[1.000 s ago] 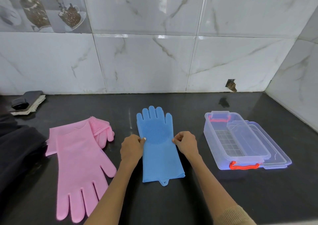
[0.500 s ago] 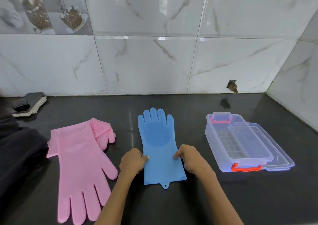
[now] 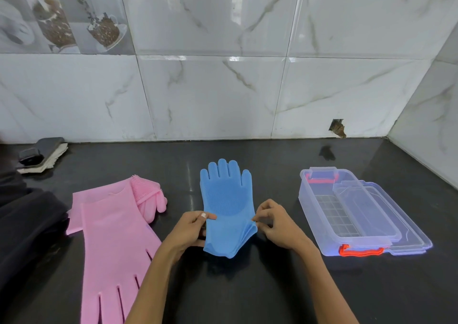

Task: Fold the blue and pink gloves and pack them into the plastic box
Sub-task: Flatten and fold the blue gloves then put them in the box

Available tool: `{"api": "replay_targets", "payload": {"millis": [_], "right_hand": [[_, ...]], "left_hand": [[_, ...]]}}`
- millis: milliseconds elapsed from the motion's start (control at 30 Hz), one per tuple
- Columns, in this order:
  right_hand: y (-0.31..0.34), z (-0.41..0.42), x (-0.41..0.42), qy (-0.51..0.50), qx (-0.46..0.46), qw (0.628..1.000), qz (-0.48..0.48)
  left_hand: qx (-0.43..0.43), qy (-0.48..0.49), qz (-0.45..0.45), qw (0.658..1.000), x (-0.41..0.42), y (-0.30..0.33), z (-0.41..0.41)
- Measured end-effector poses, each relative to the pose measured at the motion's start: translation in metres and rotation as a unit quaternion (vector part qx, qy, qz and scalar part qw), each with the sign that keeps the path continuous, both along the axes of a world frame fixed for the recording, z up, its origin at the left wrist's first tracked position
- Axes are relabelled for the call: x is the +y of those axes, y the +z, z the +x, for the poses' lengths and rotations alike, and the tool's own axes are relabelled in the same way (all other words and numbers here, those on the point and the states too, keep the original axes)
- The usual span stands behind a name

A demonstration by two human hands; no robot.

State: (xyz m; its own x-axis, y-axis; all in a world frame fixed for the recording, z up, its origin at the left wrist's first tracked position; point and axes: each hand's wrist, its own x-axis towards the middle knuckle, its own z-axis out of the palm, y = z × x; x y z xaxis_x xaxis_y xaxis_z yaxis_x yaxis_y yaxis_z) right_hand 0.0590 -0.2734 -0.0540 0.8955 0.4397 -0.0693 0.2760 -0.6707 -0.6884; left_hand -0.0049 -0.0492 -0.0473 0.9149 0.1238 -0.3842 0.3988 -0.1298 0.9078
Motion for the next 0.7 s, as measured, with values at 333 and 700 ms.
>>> {"api": "replay_targets", "payload": {"millis": [333,700], "right_hand": [[0.020,0.029,-0.001,0.073,0.106,0.988,0.082],[0.007,0.073,0.004,0.118,0.160,0.968,0.153]], "left_hand": [[-0.180,-0.079,0.282,0.939,0.014,-0.013,0.015],[-0.265,-0.069,0.335,0.901,0.018,-0.039,0.031]]}}
